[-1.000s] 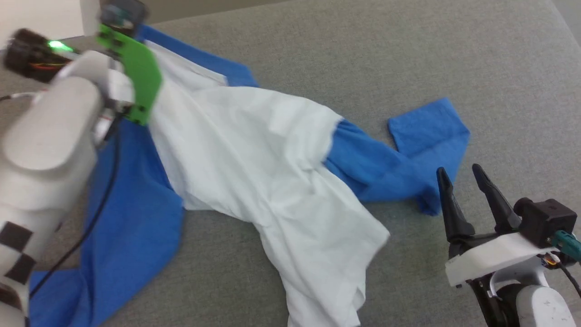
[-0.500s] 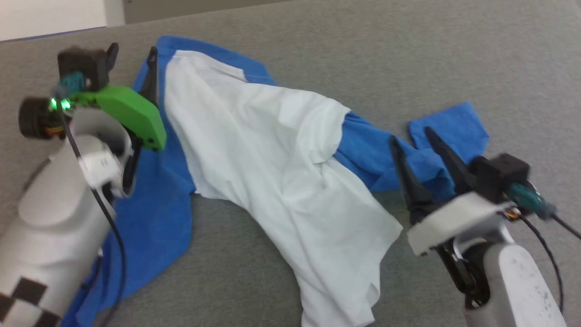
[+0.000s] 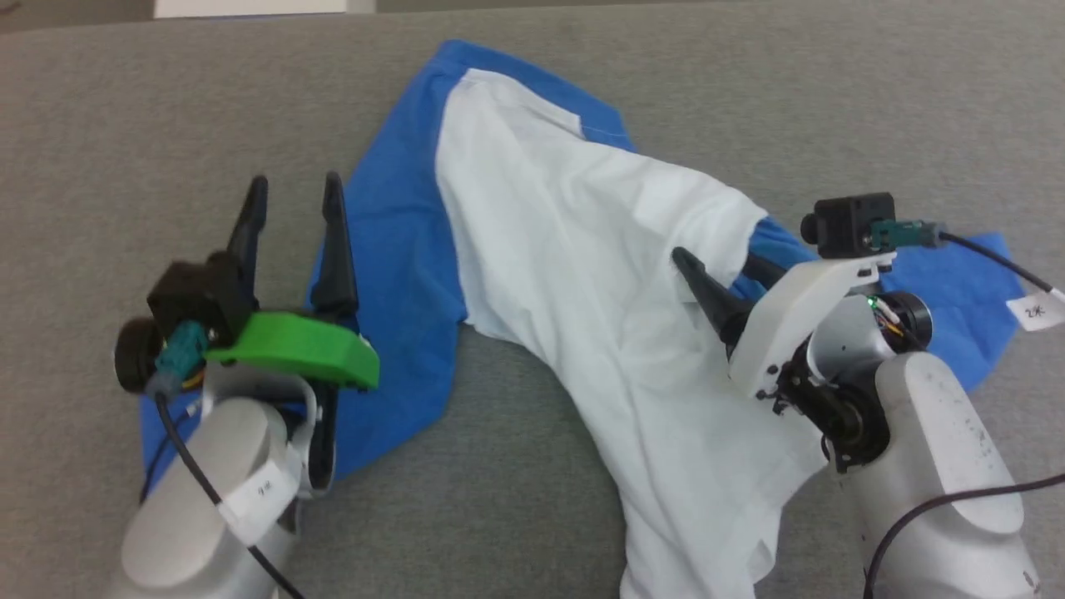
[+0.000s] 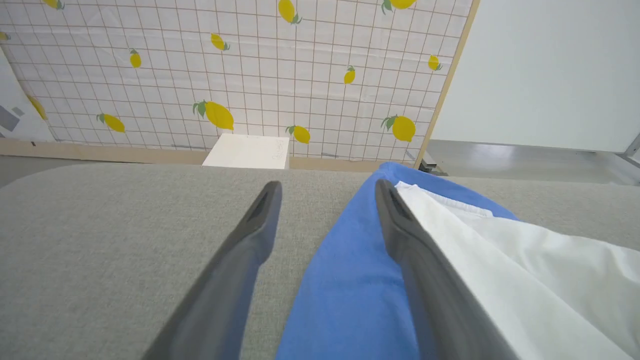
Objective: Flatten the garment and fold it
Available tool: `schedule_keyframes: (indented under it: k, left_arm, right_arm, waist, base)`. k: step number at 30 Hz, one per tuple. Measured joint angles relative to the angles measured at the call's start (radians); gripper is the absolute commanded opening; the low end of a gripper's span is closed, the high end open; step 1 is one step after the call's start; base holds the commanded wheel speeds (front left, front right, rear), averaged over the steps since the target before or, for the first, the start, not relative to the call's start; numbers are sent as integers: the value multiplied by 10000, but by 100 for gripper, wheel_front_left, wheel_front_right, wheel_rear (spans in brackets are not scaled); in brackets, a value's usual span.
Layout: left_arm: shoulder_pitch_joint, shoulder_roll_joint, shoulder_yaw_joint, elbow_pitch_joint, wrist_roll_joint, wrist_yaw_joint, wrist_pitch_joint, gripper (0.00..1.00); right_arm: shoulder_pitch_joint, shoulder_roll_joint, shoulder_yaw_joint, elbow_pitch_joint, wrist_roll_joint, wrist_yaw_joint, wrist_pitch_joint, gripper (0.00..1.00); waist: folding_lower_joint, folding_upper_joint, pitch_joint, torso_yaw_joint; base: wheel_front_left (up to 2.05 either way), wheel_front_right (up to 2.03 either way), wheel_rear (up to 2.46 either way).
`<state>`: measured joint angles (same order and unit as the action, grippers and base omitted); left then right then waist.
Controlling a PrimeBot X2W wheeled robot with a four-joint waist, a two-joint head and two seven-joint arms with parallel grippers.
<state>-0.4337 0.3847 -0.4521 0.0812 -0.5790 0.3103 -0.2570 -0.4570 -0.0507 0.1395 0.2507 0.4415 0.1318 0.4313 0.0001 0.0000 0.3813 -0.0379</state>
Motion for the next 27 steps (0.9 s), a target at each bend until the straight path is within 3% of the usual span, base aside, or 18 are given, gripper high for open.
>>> schedule_keyframes:
  k: [1, 2, 6, 9, 16, 17, 18, 19, 23, 27]
  left_arm:
    - [204, -117, 127, -27, 71, -82, 0, 100]
    - [351, -180, 209, -25, 153, -138, 0, 100]
    - [807, -420, 683, 36, 535, -445, 0, 100]
    - [1040, -591, 932, 153, 663, -648, 0, 100]
    - [1556, -857, 1327, 525, 878, -1009, 0, 100]
    - [1732, -917, 1453, 631, 984, -1131, 0, 100]
    - [1790, -930, 1492, 650, 995, -1168, 0, 100]
    - [1850, -938, 1517, 669, 1007, -1175, 0, 100]
    - [1999, -976, 1605, 704, 1045, -1289, 0, 100]
    - [2090, -1026, 1641, 709, 1078, -1336, 0, 100]
  right_arm:
    - [-98, -2, 10, 71, 0, 0, -13, 20]
    - [-165, -2, 33, 88, -2, 0, -88, 0]
    - [-207, 10, 267, -115, -339, 0, -474, 0]
    - [249, -15, 619, -1005, -656, 0, -566, 0]
    - [3817, -138, 2251, -3519, -970, 2, 1668, 0]
    - [5291, -257, 2387, -4027, -1193, 2, 2589, 35]
    - [5653, -345, 2426, -4146, -1406, 2, 2826, 87]
    - [5931, -387, 2403, -4228, -1574, 2, 3037, 100]
    - [6708, -316, 1854, -4851, -1699, 2, 3446, 100]
    - [6940, -194, 328, -5958, -1965, 2, 3446, 100]
  waist:
    - [0, 0, 0, 105]
    - [0, 0, -1, 185]
    - [0, -1, -110, 421]
    - [0, 0, -325, 481]
    - [-1, 0, -1045, 479]
    - [-2, 0, -1356, 443]
    - [-2, 0, -1462, 426]
    - [-1, 0, -1558, 407]
    - [-2, 0, -1850, 340]
    - [-2, 0, -1999, 338]
  base:
    - [0, 0, 0]
    - [0, 0, 0]
    - [0, 0, 0]
    - [0, 0, 0]
    - [0, 0, 0]
    - [0, 0, 0]
    - [0, 0, 0]
    - [0, 0, 0]
    - [0, 0, 0]
    - [0, 0, 0]
